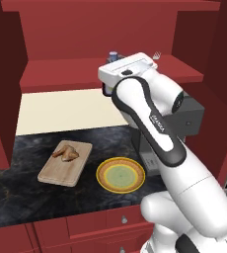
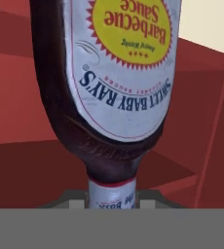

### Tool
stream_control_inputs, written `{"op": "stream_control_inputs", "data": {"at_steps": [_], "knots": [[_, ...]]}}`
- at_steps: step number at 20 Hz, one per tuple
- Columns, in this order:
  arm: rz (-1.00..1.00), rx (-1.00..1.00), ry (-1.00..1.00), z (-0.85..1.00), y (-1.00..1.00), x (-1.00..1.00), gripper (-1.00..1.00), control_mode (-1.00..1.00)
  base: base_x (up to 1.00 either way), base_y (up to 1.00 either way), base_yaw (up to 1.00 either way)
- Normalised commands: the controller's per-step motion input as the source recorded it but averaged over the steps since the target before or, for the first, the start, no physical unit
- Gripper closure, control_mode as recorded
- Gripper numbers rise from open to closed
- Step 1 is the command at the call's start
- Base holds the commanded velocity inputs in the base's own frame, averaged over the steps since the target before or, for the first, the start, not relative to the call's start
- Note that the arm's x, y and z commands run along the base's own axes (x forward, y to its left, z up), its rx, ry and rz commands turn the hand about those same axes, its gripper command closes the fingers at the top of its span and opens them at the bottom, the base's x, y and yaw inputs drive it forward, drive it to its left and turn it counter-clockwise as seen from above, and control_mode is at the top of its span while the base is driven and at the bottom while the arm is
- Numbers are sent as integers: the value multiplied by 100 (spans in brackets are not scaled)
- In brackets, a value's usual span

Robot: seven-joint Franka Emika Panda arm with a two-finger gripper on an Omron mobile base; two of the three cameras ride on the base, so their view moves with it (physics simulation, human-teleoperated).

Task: Pick the chicken drumstick from the plate and place it on the cutting board. Then pick the condiment bottle from the cabinet and place it next to the cutting board.

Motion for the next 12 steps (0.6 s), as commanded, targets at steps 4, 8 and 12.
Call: {"op": "stream_control_inputs", "data": {"at_steps": [4, 8, 12], "knots": [[-1, 0, 4, 0, -17, -46, 100, -100, 0, 0, 0], [-1, 0, 4, 0, -16, -43, 100, -100, 0, 0, 0], [-1, 0, 4, 0, -13, -39, 100, -100, 0, 0, 0]]}}
